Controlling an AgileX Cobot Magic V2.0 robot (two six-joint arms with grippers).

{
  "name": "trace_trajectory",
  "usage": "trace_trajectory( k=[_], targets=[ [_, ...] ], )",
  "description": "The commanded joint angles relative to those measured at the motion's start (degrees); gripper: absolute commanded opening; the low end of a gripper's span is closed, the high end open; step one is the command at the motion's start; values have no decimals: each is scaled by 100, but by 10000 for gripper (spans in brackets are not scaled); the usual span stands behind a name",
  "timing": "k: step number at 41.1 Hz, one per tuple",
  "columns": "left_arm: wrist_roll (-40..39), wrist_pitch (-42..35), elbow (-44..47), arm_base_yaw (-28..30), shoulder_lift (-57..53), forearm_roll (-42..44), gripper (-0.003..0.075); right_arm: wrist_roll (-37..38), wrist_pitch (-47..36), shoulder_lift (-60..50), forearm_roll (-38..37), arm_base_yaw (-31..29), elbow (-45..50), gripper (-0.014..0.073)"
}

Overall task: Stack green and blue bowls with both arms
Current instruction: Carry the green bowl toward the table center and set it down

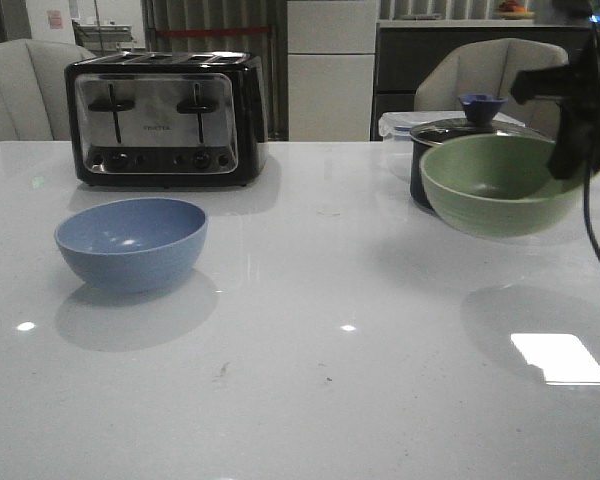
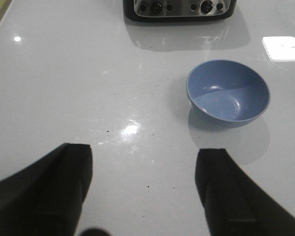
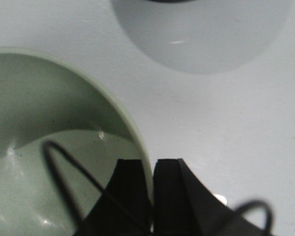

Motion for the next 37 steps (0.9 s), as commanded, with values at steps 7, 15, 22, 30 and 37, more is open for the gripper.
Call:
trace_trajectory(
  k=[7,15,22,30,37],
  targets=[
    [-4,-403,-173,-38,43,-32,508,-112,-274,-540,197,1270,183,38],
    [-4,-403,-173,-38,43,-32,508,-112,-1032,-534,224,1991,938,38],
    [-4,-403,-173,-38,43,-32,508,-112,-1539,-534,444,2077,1407,38],
    [-4,-403,-173,-38,43,-32,508,-112,-1605,-438,444,2077,1486,38],
    [-4,-403,-173,-38,43,-32,508,-112,-1750,-52,444,2077,1446,40]
  ],
)
